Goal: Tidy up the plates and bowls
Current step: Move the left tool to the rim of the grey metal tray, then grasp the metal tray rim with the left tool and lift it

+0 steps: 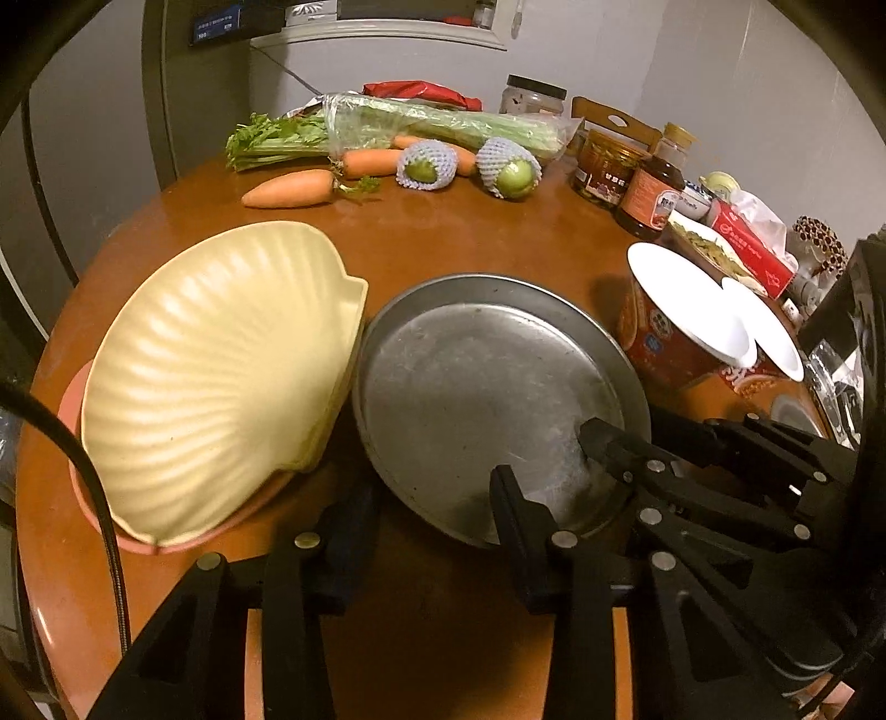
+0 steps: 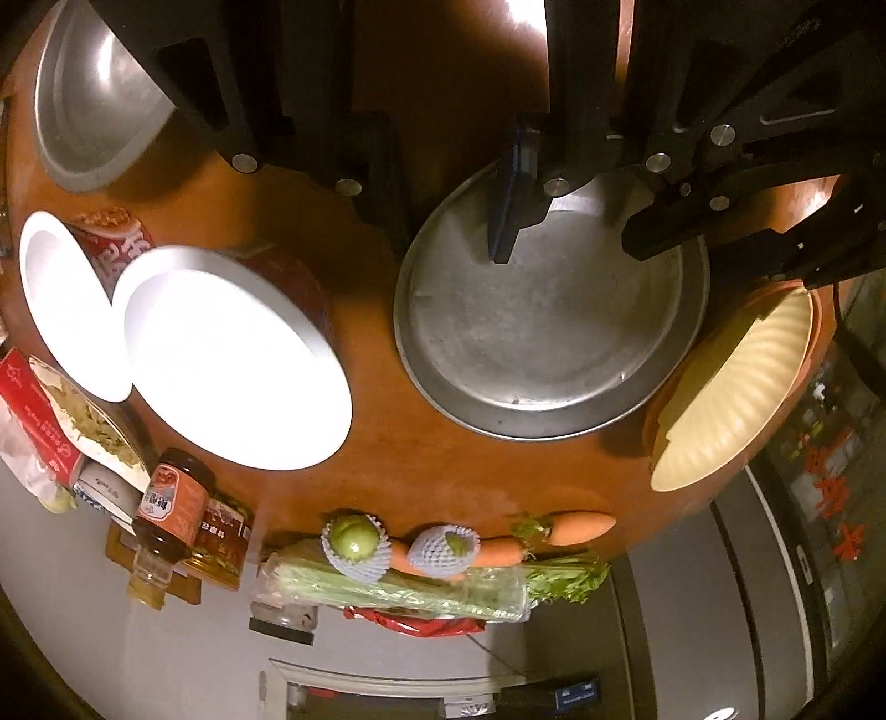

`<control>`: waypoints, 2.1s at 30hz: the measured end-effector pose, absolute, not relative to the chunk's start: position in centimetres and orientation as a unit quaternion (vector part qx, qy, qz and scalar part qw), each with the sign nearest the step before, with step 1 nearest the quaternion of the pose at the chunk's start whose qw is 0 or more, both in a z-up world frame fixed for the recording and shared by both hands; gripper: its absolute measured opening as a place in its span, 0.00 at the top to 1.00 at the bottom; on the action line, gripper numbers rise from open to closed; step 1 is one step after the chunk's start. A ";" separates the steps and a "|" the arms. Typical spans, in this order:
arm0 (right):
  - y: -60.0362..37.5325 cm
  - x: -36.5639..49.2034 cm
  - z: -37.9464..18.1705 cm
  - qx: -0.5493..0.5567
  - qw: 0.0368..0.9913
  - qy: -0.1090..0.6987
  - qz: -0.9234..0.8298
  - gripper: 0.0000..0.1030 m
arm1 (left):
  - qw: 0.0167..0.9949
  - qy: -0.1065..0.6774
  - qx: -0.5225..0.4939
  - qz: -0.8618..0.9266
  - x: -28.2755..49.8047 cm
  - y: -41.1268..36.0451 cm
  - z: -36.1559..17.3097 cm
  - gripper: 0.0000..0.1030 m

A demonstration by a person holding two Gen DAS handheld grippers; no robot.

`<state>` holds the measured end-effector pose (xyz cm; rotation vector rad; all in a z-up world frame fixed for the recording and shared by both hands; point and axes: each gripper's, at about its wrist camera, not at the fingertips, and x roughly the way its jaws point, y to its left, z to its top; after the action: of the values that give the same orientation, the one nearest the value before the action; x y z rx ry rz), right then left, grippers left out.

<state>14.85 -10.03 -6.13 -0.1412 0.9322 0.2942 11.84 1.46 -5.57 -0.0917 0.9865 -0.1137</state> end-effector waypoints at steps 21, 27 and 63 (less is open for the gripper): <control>-8.6 6.7 -5.7 -0.082 0.880 0.442 0.152 0.71 | 0.880 0.471 -0.029 -0.060 4.6 2.6 -5.2 0.61; -8.6 4.6 -5.4 -0.085 0.880 0.440 0.155 0.71 | 0.880 0.469 -0.034 -0.064 3.6 2.8 -4.9 0.61; -10.4 3.7 -0.7 -0.029 0.912 0.369 0.175 0.71 | 0.914 0.401 -0.042 -0.049 2.6 3.2 0.0 0.59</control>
<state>3.73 -10.36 -0.73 -0.0605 0.7611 0.3610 2.63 3.16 -0.02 -0.0855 0.8266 -0.1000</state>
